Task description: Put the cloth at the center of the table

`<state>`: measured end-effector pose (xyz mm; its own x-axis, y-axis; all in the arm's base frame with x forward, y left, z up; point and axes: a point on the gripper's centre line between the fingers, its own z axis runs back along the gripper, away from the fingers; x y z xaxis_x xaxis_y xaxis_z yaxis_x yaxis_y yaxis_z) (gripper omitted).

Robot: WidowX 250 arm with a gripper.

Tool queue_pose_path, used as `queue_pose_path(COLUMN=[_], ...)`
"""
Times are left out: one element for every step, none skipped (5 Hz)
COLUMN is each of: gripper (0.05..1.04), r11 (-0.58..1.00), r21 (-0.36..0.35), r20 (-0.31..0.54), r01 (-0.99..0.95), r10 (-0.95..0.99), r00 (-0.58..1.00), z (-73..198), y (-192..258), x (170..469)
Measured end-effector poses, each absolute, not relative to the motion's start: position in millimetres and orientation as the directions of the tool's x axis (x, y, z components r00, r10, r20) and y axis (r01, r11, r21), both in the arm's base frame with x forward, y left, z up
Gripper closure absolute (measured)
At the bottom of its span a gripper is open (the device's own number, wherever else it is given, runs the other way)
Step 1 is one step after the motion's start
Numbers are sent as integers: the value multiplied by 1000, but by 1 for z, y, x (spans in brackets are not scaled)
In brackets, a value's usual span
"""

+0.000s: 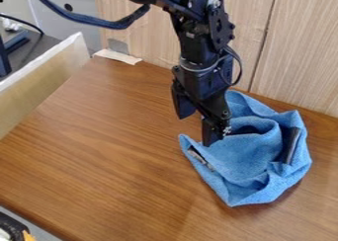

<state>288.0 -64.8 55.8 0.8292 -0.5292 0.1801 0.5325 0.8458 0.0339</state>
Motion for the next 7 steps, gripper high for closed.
queue_pose_path(gripper=[83, 83, 83, 83, 83, 83, 83], r11=[845, 828, 787, 705, 609, 502, 416], r21=[23, 11, 1, -3, -9, 7, 30], r20=[154, 145, 142, 131, 142, 136, 135], r01=[534, 561, 617, 709, 793, 865, 909], r10=[-531, -556, -611, -703, -785, -858, -903], r00=[834, 818, 779, 699, 604, 496, 409], z=[48, 44, 41, 34, 24, 18, 14], y=[-64, -68, -74, -85, -100, -116, -125], x=[285, 284, 284, 285, 285, 288, 287])
